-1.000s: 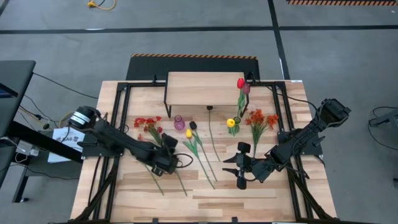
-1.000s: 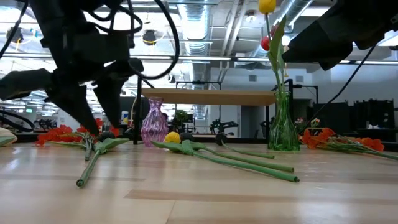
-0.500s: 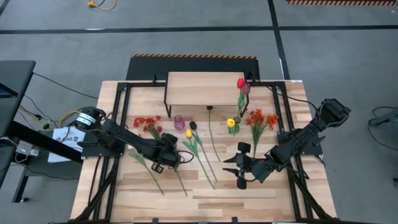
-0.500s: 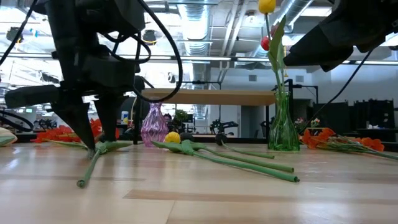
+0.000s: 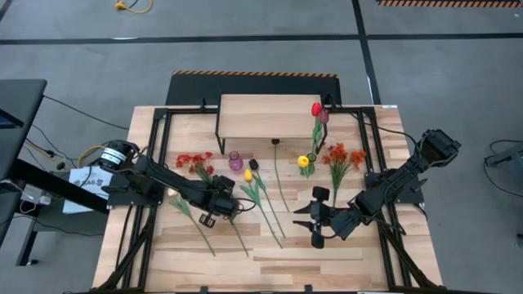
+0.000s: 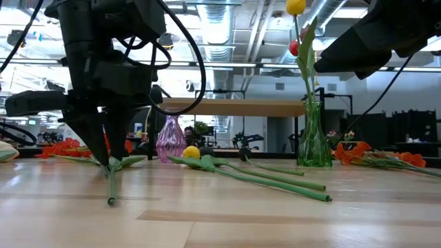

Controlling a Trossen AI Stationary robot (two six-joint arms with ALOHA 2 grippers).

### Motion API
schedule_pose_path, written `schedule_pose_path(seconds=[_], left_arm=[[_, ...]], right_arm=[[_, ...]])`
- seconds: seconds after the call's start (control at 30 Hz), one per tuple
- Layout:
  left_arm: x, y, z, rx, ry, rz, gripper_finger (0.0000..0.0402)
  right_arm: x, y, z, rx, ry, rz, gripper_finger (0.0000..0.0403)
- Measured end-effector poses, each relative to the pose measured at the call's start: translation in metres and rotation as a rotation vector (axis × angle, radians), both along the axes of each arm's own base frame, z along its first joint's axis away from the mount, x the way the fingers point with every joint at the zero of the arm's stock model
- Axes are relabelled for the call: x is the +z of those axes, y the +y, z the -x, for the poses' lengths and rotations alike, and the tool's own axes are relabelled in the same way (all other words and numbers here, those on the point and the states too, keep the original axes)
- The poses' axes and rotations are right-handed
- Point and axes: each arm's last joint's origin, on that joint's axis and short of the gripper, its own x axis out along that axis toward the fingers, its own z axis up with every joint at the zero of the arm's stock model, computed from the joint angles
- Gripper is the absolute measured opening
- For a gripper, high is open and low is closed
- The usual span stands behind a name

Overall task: Pick and place flowers into a vace then onto a shelf
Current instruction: Put the bottom left black tulip into the green vase

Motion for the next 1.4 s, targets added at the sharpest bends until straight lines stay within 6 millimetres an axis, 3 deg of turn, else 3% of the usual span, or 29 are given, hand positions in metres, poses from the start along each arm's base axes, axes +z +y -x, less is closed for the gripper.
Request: schedule_pose_path(seconds=[0.2, 0.6, 0.9, 1.1, 1.4], left_arm=[[-0.001, -0.001, 0.001, -0.006, 0.013, 0.032, 0.0007], [0.001, -0.006, 0.000, -0.012, -0.007, -0.037, 0.0000], [0.023, -0.020, -0.012, -0.039, -0.072, -0.079, 0.0000], [0.038, -0.033, -0.011, -0.109, -0.101, -0.221, 0.0000], [0.049, -0.053, -0.001, -0.308, -0.162, -0.643, 0.0000]], right_arm=[[0.000, 0.000, 0.000, 0.000, 0.000, 0.000, 0.0133], [0.000, 0.000, 0.000, 0.000, 0.000, -0.001, 0.0128], [0.000, 0.000, 0.000, 0.001, 0.000, -0.002, 0.0127], [0.000, 0.000, 0.000, 0.003, 0.001, -0.003, 0.0127], [0.001, 0.001, -0.001, 0.009, -0.008, -0.017, 0.0127]])
